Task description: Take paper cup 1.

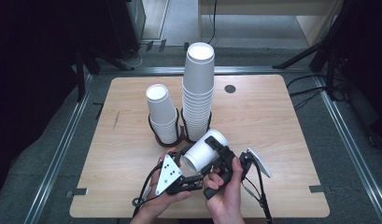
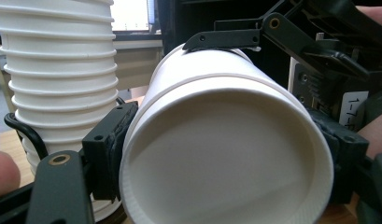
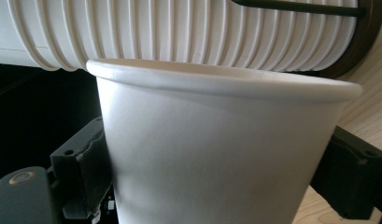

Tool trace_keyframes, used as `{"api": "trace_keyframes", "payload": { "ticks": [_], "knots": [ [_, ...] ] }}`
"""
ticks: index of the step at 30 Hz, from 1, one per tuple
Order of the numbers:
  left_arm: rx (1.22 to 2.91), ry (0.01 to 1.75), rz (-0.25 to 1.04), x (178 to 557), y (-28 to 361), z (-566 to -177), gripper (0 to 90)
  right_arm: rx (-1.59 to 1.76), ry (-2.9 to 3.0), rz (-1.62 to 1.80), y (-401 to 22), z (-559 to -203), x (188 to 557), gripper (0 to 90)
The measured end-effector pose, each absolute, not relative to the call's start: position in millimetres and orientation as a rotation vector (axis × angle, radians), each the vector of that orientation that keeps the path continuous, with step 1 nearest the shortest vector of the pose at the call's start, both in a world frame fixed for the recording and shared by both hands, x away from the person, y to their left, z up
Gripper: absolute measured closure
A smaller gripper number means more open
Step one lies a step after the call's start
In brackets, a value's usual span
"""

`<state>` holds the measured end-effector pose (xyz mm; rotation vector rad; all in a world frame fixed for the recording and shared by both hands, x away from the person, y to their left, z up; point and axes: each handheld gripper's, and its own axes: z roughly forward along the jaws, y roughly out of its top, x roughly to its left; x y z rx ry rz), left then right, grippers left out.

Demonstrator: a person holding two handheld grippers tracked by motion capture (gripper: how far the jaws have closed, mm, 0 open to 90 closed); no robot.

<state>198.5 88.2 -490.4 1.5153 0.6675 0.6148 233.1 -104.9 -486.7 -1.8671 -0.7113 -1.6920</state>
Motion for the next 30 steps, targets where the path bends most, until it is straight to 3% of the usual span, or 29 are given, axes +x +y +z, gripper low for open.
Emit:
{"api": "trace_keyframes", "payload": {
  "ticks": [7, 12, 17, 21, 30],
  "knots": [
    [1.519, 0.648, 0.658, 197, 89, -489, 19.4, -1.842, -0.710, -1.712, -103, -487, 233, 13.9],
    [1.553, 0.686, 0.603, 196, 93, -486, 18.8, -1.848, -0.720, -1.713, -102, -486, 231, 14.4],
    [1.566, 0.721, 0.563, 199, 100, -482, 7.7, -1.841, -0.715, -1.746, -103, -485, 230, 14.7],
    [1.568, 0.728, 0.536, 201, 105, -480, 3.9, -1.870, -0.718, -1.816, -109, -481, 231, 15.1],
    [1.601, 0.718, 0.525, 200, 106, -482, 3.8, -2.001, -0.826, -2.007, -124, -476, 233, 15.8]
  ]
}}
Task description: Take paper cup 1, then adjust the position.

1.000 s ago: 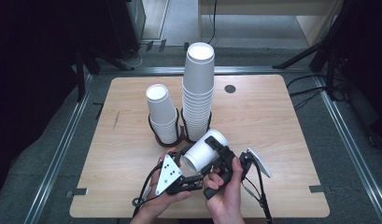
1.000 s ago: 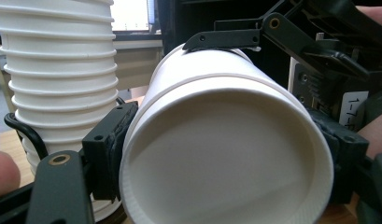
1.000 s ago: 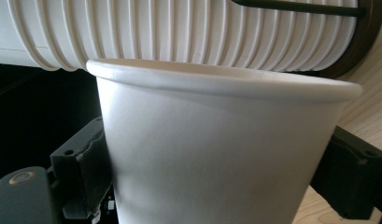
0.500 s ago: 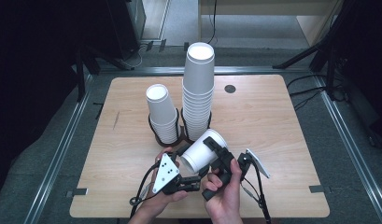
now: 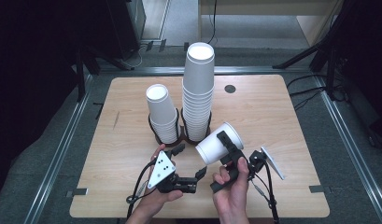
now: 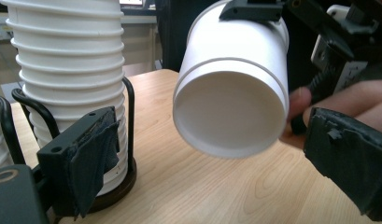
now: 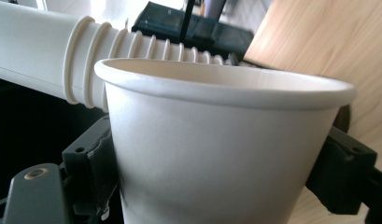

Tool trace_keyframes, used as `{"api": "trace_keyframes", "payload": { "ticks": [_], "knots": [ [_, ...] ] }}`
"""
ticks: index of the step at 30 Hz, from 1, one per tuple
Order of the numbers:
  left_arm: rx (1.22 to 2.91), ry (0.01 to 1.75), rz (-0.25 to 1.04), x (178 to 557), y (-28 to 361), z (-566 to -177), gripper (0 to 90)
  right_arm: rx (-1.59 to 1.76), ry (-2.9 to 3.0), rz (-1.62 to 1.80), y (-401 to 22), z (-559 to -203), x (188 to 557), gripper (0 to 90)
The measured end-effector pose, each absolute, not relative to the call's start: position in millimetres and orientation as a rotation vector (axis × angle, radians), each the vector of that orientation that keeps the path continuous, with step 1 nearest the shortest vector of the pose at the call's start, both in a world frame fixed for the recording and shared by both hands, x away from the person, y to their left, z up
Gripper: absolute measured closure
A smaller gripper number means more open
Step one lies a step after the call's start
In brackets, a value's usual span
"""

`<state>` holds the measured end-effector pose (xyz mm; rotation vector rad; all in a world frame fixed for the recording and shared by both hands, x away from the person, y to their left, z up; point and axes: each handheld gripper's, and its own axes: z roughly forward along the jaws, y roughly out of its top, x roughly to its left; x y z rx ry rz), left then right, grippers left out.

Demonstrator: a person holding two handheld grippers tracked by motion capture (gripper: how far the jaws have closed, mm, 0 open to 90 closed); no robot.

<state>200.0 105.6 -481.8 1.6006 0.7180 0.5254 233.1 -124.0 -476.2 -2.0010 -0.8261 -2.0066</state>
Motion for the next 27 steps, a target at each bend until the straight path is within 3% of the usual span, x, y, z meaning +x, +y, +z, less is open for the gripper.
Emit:
{"api": "trace_keyframes", "payload": {
  "ticks": [15, 27],
  "knots": [
    [1.646, 0.749, 0.536, 202, 122, -486, 3.9, -2.073, -1.128, -2.248, -130, -459, 235, 15.1],
    [1.618, 0.914, 0.572, 205, 169, -501, 3.9, -2.055, -1.457, -2.401, -137, -445, 234, 15.0]
  ]
}}
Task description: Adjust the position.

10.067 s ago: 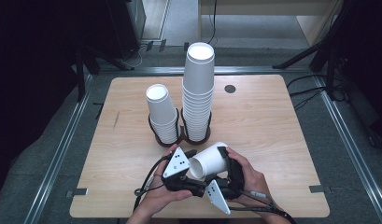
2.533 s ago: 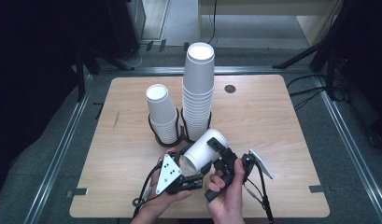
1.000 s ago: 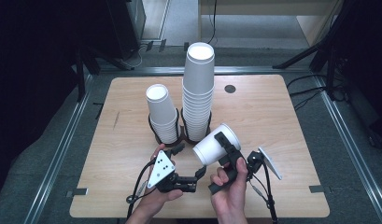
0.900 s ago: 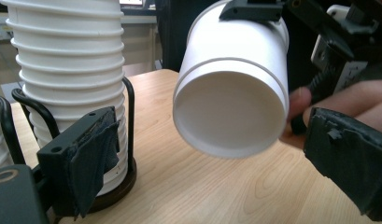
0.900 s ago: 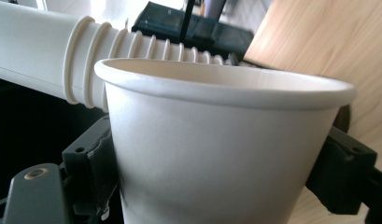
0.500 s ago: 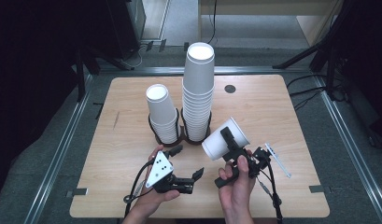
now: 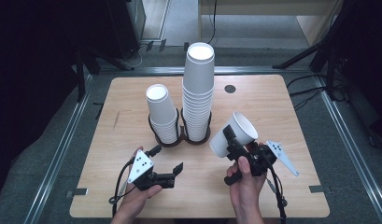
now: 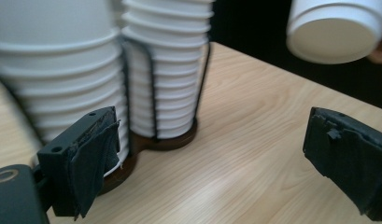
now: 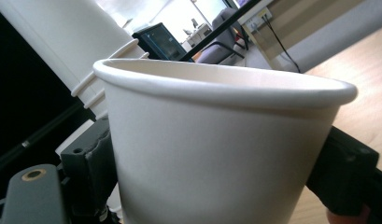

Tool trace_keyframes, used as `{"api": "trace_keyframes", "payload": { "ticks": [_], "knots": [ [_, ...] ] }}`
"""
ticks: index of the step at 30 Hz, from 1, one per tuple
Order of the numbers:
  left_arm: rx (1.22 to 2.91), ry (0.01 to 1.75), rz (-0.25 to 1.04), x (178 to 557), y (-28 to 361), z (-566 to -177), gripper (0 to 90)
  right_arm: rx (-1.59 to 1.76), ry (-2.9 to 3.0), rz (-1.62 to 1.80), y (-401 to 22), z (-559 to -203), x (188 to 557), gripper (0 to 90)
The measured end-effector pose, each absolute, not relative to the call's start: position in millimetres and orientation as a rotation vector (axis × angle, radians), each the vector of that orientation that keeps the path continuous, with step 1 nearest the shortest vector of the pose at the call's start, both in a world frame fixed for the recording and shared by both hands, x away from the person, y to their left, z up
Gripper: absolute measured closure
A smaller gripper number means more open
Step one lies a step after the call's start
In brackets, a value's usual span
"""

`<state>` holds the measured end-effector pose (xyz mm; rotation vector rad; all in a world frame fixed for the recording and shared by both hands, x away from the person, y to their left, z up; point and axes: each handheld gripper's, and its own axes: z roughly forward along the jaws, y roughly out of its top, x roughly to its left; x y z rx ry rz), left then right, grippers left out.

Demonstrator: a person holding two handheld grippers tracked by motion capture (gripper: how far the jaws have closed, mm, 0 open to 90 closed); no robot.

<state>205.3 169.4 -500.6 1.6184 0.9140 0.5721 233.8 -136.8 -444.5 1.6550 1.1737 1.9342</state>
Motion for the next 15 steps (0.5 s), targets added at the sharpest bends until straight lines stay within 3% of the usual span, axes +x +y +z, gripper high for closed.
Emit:
{"api": "trace_keyframes", "payload": {
  "ticks": [15],
  "knots": [
    [1.558, 1.197, 0.700, 206, 241, -529, 3.9, 1.350, 1.204, 1.700, -145, -440, 250, 15.6]
  ]
}}
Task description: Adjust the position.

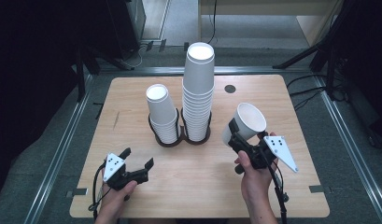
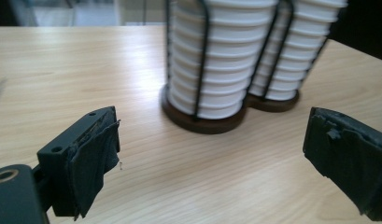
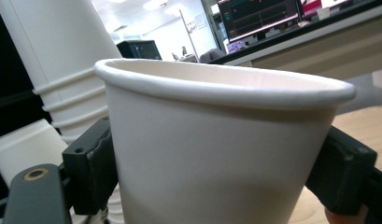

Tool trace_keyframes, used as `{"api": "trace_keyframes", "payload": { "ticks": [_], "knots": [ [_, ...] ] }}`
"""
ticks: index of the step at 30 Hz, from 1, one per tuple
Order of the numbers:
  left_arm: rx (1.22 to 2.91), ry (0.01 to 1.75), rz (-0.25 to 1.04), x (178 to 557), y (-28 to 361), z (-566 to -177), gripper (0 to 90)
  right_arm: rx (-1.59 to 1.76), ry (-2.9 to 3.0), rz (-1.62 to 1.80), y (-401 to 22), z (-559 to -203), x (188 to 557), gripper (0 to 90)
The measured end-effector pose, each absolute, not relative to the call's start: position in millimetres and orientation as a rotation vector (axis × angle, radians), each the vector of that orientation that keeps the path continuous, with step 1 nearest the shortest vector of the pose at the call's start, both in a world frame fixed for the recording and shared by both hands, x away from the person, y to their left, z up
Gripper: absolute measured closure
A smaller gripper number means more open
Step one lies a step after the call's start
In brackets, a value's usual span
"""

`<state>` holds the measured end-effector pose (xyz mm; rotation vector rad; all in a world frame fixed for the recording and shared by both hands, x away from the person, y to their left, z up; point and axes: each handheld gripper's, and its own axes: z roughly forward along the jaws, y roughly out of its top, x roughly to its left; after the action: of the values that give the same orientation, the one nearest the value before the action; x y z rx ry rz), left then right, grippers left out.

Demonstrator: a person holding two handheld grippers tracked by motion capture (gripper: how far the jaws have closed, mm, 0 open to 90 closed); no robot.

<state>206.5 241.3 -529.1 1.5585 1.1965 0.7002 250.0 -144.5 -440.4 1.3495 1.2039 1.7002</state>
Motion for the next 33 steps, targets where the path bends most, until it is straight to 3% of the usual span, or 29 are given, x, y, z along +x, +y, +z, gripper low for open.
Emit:
{"api": "trace_keyframes", "payload": {
  "ticks": [17, 33],
  "knots": [
    [1.452, 1.303, 0.694, 214, 265, -540, 3.9, 1.084, 1.271, 1.509, -146, -452, 284, 15.4],
    [1.382, 1.344, 0.643, 217, 278, -547, 4.0, 1.109, 1.243, 1.400, -172, -473, 336, 15.3]
  ]
}}
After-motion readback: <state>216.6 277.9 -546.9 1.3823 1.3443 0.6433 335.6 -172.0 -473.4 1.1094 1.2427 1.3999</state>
